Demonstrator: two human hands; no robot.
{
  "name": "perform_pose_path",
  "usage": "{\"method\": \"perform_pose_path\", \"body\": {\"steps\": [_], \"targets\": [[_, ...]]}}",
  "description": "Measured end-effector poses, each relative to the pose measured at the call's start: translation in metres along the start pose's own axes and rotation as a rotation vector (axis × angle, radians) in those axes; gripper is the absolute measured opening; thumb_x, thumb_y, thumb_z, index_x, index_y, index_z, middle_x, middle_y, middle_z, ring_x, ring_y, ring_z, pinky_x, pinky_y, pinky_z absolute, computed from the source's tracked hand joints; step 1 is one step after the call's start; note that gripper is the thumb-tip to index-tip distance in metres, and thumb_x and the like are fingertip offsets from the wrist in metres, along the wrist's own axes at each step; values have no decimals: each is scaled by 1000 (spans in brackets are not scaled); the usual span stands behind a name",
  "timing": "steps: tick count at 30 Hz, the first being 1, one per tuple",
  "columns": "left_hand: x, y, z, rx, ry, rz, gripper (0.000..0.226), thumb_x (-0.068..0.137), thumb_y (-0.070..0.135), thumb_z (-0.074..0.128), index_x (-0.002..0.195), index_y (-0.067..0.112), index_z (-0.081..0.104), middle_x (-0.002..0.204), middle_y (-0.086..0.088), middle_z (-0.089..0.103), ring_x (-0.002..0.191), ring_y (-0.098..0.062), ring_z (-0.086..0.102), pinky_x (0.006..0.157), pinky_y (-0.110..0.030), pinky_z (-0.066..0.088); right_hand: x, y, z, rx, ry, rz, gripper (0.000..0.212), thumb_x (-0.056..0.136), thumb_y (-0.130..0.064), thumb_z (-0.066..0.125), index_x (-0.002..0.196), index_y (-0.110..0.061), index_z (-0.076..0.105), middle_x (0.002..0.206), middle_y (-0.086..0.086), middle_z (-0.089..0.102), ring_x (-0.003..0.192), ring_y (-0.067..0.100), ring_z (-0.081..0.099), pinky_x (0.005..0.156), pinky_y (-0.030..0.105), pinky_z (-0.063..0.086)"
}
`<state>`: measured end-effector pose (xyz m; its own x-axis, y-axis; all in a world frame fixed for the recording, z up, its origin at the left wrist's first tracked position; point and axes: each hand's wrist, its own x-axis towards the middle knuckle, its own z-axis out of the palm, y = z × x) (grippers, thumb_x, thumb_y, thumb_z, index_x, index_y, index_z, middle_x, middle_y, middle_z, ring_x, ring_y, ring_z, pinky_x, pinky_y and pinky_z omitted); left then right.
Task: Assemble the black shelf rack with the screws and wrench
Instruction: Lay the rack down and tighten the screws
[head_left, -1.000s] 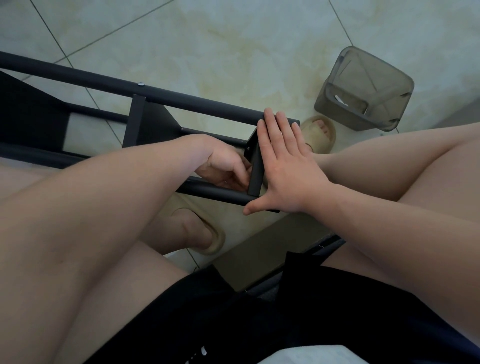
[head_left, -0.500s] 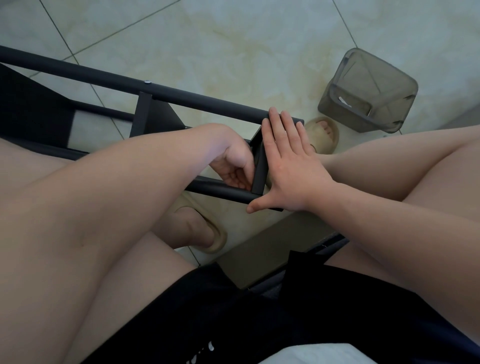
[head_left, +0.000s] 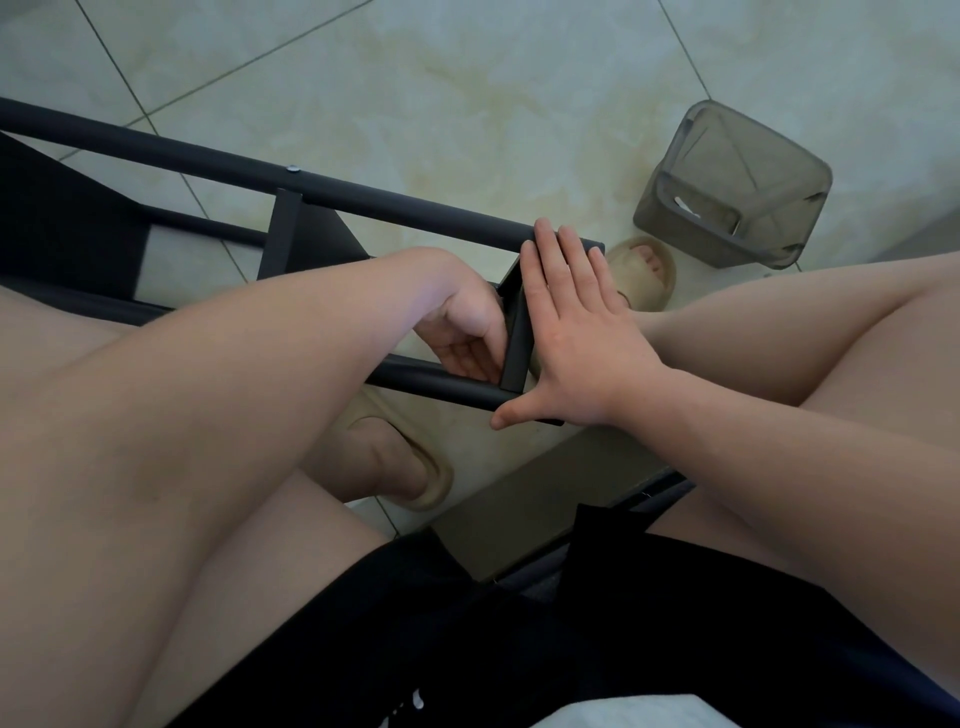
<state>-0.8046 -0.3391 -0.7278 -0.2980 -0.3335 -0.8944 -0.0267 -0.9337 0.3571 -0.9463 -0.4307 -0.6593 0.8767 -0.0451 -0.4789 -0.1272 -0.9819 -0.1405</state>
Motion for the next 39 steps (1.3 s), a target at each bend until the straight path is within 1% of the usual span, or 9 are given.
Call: {"method": "perform_pose_path", "body": {"steps": [4,7,10,14,18,25,29,34,39], "targets": [[1,0,-4,99,25,-25,8,87,19,73,94,18,76,89,4,76,81,-12,67,75,-27,53,1,-1,0,-8,5,1,162,52,-95,62,157,0,-16,164,18,-27,153,34,-25,123,44,-16],[3,3,-2,94,8,-29,4,87,13,72,89,16,74,82,3,74,76,-12,64,72,-25,51,0,-1,0,-2,4,2,163,51,-95,63,157,0,-16,164,18,-28,153,34,-25,124,45,-15],[4,4,-3,90,-7,-22,7,87,9,70,86,15,74,77,2,73,73,-12,63,72,-25,50,1,-1,-1,10,-1,1,163,51,-94,64,157,-1,-17,164,17,-29,152,34,-25,124,46,-14],[1,4,-7,111,-56,-38,10,87,12,71,91,18,77,89,2,74,81,-12,67,78,-28,53,1,-2,0,-8,-3,-1,162,52,-94,63,157,0,-17,164,18,-28,152,34,-25,124,46,-14],[-1,1,-10,112,-61,-60,10,87,21,73,95,23,79,98,5,74,84,-12,69,78,-31,55,0,-1,-1,-7,-3,-1,161,53,-94,62,157,-1,-17,164,18,-29,152,35,-25,124,46,-15],[5,2,-4,84,-40,-37,7,88,11,69,92,15,73,76,3,71,73,-12,60,77,-28,51,0,-2,-1,-7,-5,-3,162,52,-95,62,157,-1,-17,164,17,-29,152,35,-26,123,46,-15],[0,3,-7,90,-75,-20,15,87,8,69,81,19,78,81,2,71,73,-12,62,78,-28,51,1,-2,-1,-6,-5,-3,162,52,-95,61,157,-1,-17,164,17,-29,152,35,-26,123,45,-16],[-4,2,-12,85,-70,-24,11,90,16,70,98,19,76,94,4,72,71,-10,62,79,-28,52,1,-1,-1,-8,2,-3,161,52,-95,61,157,-1,-17,164,18,-28,152,35,-25,122,45,-16],[2,2,-4,96,-38,-25,7,88,10,68,89,16,71,77,4,69,64,-10,55,70,-25,49,1,-1,-1,-8,1,-3,162,51,-96,61,157,-1,-17,164,17,-29,152,34,-25,122,45,-16]]}}
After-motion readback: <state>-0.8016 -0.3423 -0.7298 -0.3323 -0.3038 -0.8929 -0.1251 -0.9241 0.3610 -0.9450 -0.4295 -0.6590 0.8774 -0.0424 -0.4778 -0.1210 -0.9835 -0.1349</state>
